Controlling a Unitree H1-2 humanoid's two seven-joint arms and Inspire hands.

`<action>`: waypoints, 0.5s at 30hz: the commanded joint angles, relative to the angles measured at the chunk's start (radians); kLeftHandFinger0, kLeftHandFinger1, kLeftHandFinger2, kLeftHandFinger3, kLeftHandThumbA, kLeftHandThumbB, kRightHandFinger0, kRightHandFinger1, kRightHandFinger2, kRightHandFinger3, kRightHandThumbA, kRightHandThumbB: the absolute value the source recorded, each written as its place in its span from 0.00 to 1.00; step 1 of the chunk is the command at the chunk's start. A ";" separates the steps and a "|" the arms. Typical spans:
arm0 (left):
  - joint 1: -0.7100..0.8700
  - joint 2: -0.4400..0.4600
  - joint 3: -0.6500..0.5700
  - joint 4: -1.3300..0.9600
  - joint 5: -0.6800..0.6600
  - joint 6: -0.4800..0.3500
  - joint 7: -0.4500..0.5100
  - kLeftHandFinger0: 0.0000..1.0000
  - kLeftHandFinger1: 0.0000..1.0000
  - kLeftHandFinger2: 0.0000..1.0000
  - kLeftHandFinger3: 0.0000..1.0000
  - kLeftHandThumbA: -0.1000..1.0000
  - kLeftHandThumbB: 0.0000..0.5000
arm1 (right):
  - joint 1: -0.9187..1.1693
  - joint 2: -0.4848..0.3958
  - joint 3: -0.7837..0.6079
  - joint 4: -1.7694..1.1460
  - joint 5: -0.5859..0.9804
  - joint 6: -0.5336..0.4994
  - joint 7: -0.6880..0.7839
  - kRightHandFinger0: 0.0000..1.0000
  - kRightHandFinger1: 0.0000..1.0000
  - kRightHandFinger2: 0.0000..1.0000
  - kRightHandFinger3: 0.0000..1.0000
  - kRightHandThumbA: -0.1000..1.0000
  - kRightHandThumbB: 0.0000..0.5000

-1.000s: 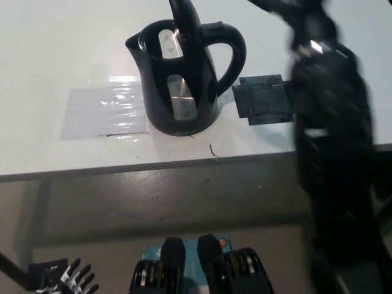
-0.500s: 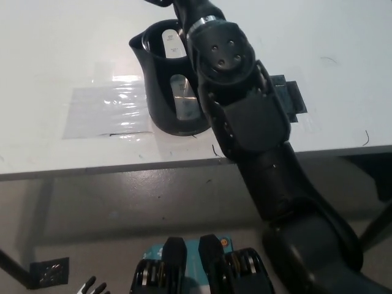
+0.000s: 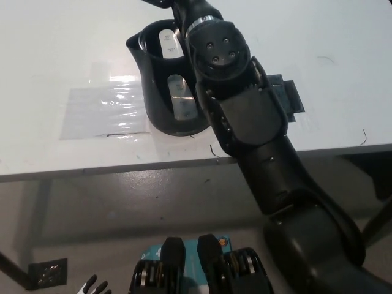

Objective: The robot uses its right hand to push down on the lid of a kettle kept in the middle of the desk to close it

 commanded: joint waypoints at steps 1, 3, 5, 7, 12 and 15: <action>0.014 0.009 0.007 -0.012 -0.029 -0.042 -0.030 1.00 1.00 1.00 1.00 1.00 0.97 | -0.083 -0.014 -0.003 -0.043 -0.001 -0.041 -0.016 1.00 1.00 1.00 1.00 0.57 0.16; 0.016 0.010 0.007 -0.007 -0.031 -0.046 -0.033 1.00 1.00 1.00 1.00 1.00 0.97 | -0.086 -0.014 -0.004 -0.048 0.002 -0.034 -0.014 1.00 1.00 1.00 1.00 0.57 0.16; 0.018 0.010 0.008 -0.005 -0.031 -0.045 -0.029 1.00 1.00 1.00 1.00 1.00 0.99 | -0.086 -0.014 -0.004 -0.063 0.004 -0.027 -0.011 1.00 1.00 1.00 1.00 0.57 0.17; 0.021 0.011 0.005 -0.013 -0.032 -0.043 -0.031 1.00 1.00 1.00 1.00 1.00 0.98 | -0.086 -0.018 -0.006 -0.073 0.012 -0.025 -0.002 1.00 1.00 1.00 1.00 0.56 0.17; 0.024 0.012 0.003 -0.016 -0.027 -0.043 -0.027 1.00 1.00 1.00 1.00 1.00 0.98 | -0.081 -0.018 -0.007 -0.087 0.012 -0.011 -0.009 1.00 1.00 1.00 1.00 0.55 0.20; 0.022 0.014 0.003 -0.018 -0.032 -0.040 -0.031 1.00 1.00 1.00 1.00 1.00 0.97 | -0.071 -0.021 -0.004 -0.091 0.010 -0.017 -0.010 1.00 1.00 1.00 1.00 0.54 0.19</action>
